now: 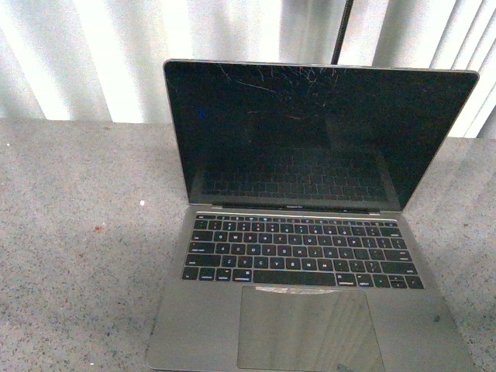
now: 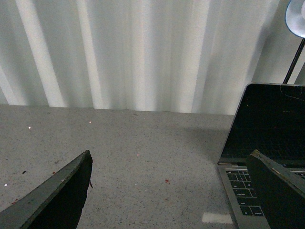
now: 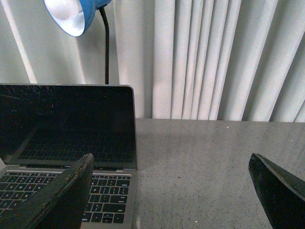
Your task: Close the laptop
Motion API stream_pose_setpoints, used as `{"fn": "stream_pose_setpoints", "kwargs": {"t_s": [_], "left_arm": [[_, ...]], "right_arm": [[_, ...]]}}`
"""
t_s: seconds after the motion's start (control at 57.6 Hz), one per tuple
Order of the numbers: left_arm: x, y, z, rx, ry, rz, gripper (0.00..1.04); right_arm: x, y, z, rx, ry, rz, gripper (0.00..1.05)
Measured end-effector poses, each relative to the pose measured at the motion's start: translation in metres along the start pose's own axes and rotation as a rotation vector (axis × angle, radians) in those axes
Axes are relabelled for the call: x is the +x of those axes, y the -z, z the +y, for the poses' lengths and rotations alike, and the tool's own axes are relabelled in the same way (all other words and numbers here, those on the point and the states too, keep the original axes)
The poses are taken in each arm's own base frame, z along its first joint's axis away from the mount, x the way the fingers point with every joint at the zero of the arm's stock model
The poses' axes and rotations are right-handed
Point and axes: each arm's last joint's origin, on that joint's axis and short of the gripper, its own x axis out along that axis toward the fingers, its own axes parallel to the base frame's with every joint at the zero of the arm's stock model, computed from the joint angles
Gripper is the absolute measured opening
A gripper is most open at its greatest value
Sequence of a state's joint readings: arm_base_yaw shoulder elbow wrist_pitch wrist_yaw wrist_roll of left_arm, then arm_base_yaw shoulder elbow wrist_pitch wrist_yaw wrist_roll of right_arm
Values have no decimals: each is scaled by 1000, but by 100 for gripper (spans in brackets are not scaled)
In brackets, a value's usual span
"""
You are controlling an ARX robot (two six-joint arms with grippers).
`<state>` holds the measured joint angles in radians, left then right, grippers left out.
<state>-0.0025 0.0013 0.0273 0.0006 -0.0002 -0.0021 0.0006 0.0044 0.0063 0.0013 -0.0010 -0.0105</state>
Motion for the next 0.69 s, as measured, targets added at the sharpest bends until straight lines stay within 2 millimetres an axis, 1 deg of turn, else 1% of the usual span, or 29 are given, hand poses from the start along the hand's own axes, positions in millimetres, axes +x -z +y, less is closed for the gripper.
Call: {"fn": "stream_pose_setpoints", "kwargs": {"t_s": [0.695], "left_arm": [[0, 0, 0, 0, 0, 0, 98]], "right_arm": [[0, 0, 0, 0, 0, 0, 97]]}}
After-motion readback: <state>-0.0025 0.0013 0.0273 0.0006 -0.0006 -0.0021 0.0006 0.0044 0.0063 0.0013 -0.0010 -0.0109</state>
